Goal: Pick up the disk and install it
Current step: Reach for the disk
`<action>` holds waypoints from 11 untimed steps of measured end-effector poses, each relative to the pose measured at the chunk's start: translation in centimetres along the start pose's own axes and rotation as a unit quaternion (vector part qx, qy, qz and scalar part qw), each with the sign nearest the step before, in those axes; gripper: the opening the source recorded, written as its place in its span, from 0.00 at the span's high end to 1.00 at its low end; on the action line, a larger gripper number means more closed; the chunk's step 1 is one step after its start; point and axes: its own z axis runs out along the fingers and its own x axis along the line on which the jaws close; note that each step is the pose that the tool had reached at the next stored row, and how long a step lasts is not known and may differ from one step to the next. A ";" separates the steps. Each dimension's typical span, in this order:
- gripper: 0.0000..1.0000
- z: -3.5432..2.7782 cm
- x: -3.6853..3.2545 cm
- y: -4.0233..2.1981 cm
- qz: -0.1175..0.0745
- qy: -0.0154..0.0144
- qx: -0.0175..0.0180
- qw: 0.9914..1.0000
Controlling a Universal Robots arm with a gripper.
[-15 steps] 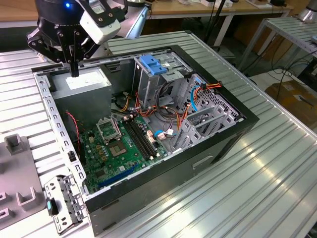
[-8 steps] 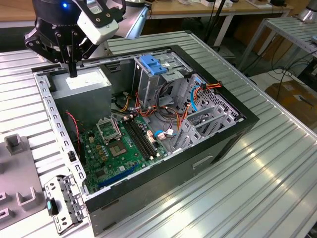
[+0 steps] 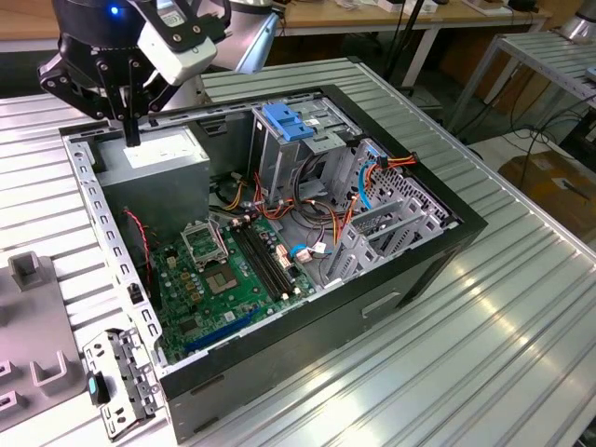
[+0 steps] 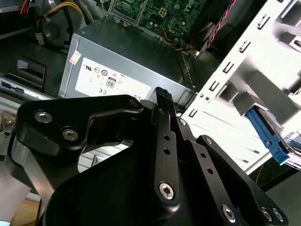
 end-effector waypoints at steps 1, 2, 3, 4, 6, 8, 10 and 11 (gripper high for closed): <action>0.89 0.00 0.07 -0.01 0.000 0.000 0.000 1.000; 0.89 0.00 0.17 -0.01 0.000 0.000 0.000 1.000; 0.89 -0.01 0.29 -0.02 0.000 0.000 0.000 1.000; 0.89 -0.01 0.37 -0.03 0.000 0.000 0.000 1.000; 0.89 -0.01 0.62 -0.04 0.000 0.000 0.000 1.000; 0.89 -0.01 0.79 -0.01 0.000 0.000 0.000 1.000; 0.89 -0.02 0.97 0.05 0.000 0.000 0.000 1.000; 0.89 -0.02 1.05 0.08 0.000 0.000 0.000 1.000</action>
